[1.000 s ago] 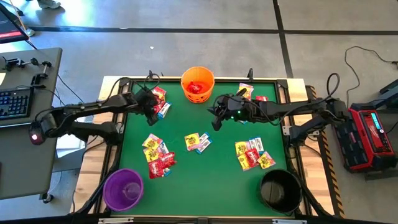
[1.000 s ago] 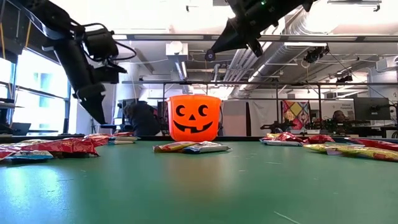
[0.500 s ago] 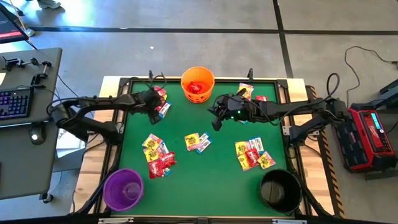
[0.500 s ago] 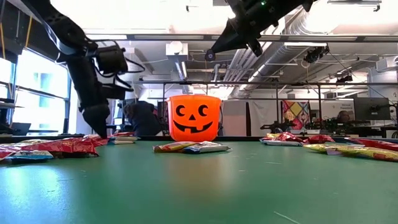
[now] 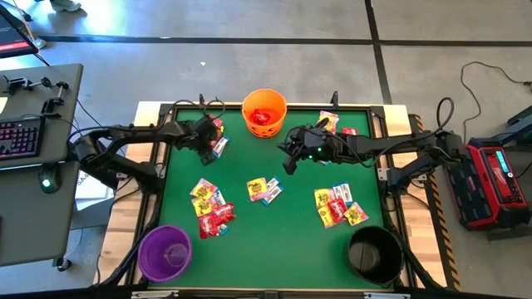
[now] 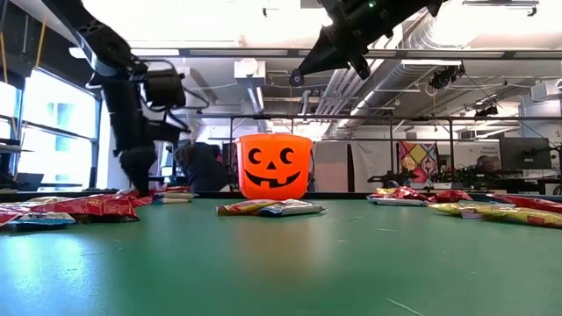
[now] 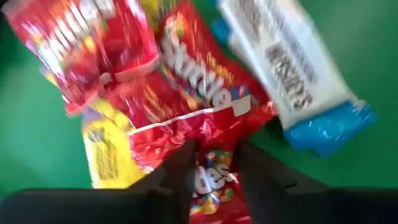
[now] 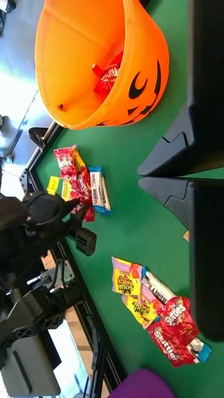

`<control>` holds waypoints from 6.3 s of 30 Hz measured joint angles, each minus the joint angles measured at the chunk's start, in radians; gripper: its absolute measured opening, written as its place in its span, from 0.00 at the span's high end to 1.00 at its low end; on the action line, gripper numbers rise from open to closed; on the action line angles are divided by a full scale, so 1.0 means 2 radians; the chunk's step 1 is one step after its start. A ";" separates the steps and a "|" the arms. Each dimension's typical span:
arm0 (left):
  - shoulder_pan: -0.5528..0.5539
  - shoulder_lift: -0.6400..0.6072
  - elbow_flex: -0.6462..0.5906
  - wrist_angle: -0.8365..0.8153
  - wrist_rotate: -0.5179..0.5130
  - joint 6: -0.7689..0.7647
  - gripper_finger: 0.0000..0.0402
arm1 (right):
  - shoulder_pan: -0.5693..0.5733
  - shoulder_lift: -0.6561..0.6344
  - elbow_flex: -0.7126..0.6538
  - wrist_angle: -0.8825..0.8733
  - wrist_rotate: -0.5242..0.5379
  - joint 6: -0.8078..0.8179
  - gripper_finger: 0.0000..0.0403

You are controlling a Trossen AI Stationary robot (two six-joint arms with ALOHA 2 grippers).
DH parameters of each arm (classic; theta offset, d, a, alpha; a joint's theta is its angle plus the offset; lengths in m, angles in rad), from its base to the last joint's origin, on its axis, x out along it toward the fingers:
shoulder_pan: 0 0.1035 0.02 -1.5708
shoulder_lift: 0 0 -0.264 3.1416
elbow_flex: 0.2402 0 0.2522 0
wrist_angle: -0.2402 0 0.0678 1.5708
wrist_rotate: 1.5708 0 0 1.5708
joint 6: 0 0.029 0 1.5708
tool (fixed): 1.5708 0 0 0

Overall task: Sort candy by brand, put in halloween buckets
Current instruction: Put the red candy into the orange bucket

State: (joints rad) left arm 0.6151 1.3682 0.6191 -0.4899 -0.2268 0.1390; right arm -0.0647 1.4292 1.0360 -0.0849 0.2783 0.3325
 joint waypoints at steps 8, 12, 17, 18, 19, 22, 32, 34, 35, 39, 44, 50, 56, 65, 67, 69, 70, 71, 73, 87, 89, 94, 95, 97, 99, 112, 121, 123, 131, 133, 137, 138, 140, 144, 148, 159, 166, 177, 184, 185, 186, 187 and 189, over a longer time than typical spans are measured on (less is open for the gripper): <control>0.000 0.000 0.062 -0.042 0.021 0.001 0.99 | 0.000 0.000 0.000 0.000 0.002 0.000 1.00; 0.000 0.000 0.096 -0.077 0.040 0.001 1.00 | 0.000 0.000 0.000 0.000 0.002 0.000 1.00; 0.000 0.000 0.138 -0.110 0.055 -0.002 1.00 | 0.000 0.000 0.000 0.000 0.003 0.000 1.00; 0.000 0.000 0.147 -0.111 0.060 -0.002 1.00 | 0.000 0.000 0.000 0.000 0.003 0.000 1.00; 0.000 0.000 0.155 -0.114 0.064 -0.002 1.00 | 0.000 0.000 0.000 0.000 0.003 0.000 1.00; 0.000 0.000 0.186 -0.123 0.079 -0.004 1.00 | 0.000 0.000 0.000 0.000 0.003 0.000 1.00; -0.010 0.029 0.317 -0.141 0.086 -0.003 1.00 | 0.000 0.000 0.000 0.000 0.003 0.002 1.00; -0.014 0.047 0.347 -0.141 0.088 -0.001 1.00 | 0.000 0.000 0.000 0.000 0.003 0.002 1.00; -0.015 0.059 0.362 -0.142 0.090 0.002 1.00 | 0.000 0.000 0.000 0.000 0.003 0.002 1.00; -0.021 0.110 0.421 -0.147 0.097 0.010 1.00 | 0.000 0.000 0.000 0.000 0.004 0.002 1.00; -0.027 0.166 0.496 -0.146 0.099 0.024 1.00 | 0.000 0.000 0.000 0.000 0.014 0.001 1.00; -0.031 0.230 0.560 -0.144 0.125 0.038 1.00 | 0.000 0.000 0.000 0.000 0.024 0.000 1.00; -0.027 0.274 0.569 -0.137 0.136 0.048 1.00 | 0.000 0.000 0.000 0.000 0.034 0.000 1.00; -0.022 0.335 0.569 -0.132 0.134 0.064 1.00 | 0.000 0.000 0.000 0.000 0.044 0.002 1.00; -0.022 0.346 0.569 -0.129 0.134 0.064 1.00 | 0.000 0.000 0.000 0.000 0.044 0.003 1.00; -0.022 0.354 0.569 -0.125 0.134 0.067 1.00 | 0.000 0.000 0.000 0.000 0.044 0.004 1.00; -0.022 0.358 0.569 -0.123 0.134 0.067 1.00 | 0.000 0.000 0.000 0.000 0.045 0.005 1.00; -0.022 0.360 0.569 -0.123 0.133 0.067 1.00 | 0.000 0.000 0.000 0.000 0.045 0.006 1.00; -0.021 0.364 0.569 -0.122 0.129 0.067 1.00 | 0.000 0.000 0.000 0.000 0.050 0.011 1.00; -0.021 0.360 0.569 -0.123 0.119 0.089 0.76 | 0.000 0.000 0.000 0.000 0.098 0.013 1.00; -0.021 0.355 0.569 -0.122 0.119 0.085 0.71 | 0.000 0.000 0.000 0.000 0.103 0.011 1.00; -0.016 0.327 0.569 -0.119 0.121 0.071 0.66 | -0.004 0.000 0.000 -0.005 0.109 0.009 1.00; -0.015 0.320 0.569 -0.118 0.120 0.065 0.66 | -0.006 0.000 0.000 -0.008 0.109 0.010 1.00; -0.013 0.305 0.569 -0.111 0.122 0.053 0.70 | -0.010 0.000 0.000 -0.012 0.109 0.015 1.00; -0.012 0.289 0.567 -0.096 0.122 0.041 0.75 | -0.015 -0.001 0.000 -0.019 0.103 0.022 1.00; -0.009 0.117 0.344 0.119 0.147 -0.011 0.98 | -0.041 -0.043 0.000 -0.136 -0.010 0.059 1.00; -0.028 -0.001 0.209 0.180 0.150 -0.024 1.00 | -0.022 -0.048 0.001 -0.237 -0.143 0.108 0.97; -0.034 -0.019 0.183 0.187 0.158 -0.032 1.00 | -0.012 -0.048 0.001 -0.266 -0.171 0.127 0.92; -0.069 -0.063 0.101 0.231 0.163 -0.068 1.00 | 0.051 -0.047 0.001 -0.417 -0.195 0.163 0.70; -0.079 -0.068 0.088 0.241 0.163 -0.076 1.00 | 0.065 -0.047 0.001 -0.449 -0.194 0.162 0.66; -0.101 -0.070 0.069 0.254 0.161 -0.082 1.00 | 0.083 -0.047 0.000 -0.489 -0.167 0.179 0.61; -0.107 -0.070 0.068 0.256 0.158 -0.082 1.00 | 0.083 -0.047 -0.003 -0.489 -0.158 0.191 0.60; -0.117 -0.071 0.066 0.257 0.152 -0.082 1.00 | 0.075 -0.047 -0.015 -0.483 -0.139 0.214 0.59; -0.133 -0.071 0.066 0.260 0.140 -0.086 1.00 | 0.022 -0.047 -0.052 -0.451 -0.130 0.248 0.57; -0.144 -0.071 0.066 0.260 0.122 -0.090 1.00 | -0.063 -0.047 -0.098 -0.359 -0.114 0.250 0.55; -0.151 -0.071 0.066 0.259 0.120 -0.106 1.00 | -0.176 -0.047 -0.168 -0.196 0.043 0.235 0.47; -0.151 -0.071 0.066 0.259 0.120 -0.108 1.00 | -0.192 -0.047 -0.208 -0.142 0.043 0.237 0.47; -0.151 -0.071 0.066 0.259 0.120 -0.109 1.00 | -0.197 -0.047 -0.264 -0.060 0.031 0.236 0.63; -0.151 -0.071 0.066 0.259 0.121 -0.117 1.00 | -0.197 -0.047 -0.266 -0.060 0.022 0.222 0.84; -0.151 -0.071 0.066 0.259 0.121 -0.117 1.00 | -0.197 -0.047 -0.266 -0.060 0.018 0.222 0.87; -0.151 -0.070 0.066 0.259 0.121 -0.117 1.00 | -0.197 -0.047 -0.266 -0.060 0.013 0.222 0.91; -0.151 -0.070 0.066 0.259 0.121 -0.117 1.00 | -0.197 -0.047 -0.265 -0.060 0.007 0.222 0.95; -0.151 -0.070 0.066 0.259 0.121 -0.117 1.00 | -0.197 -0.047 -0.260 -0.068 -0.003 0.219 0.99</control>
State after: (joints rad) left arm 0.3130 1.2273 0.7509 0.0273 0.0143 -0.0956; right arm -0.4587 1.3361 0.5163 -0.2206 0.2731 0.7714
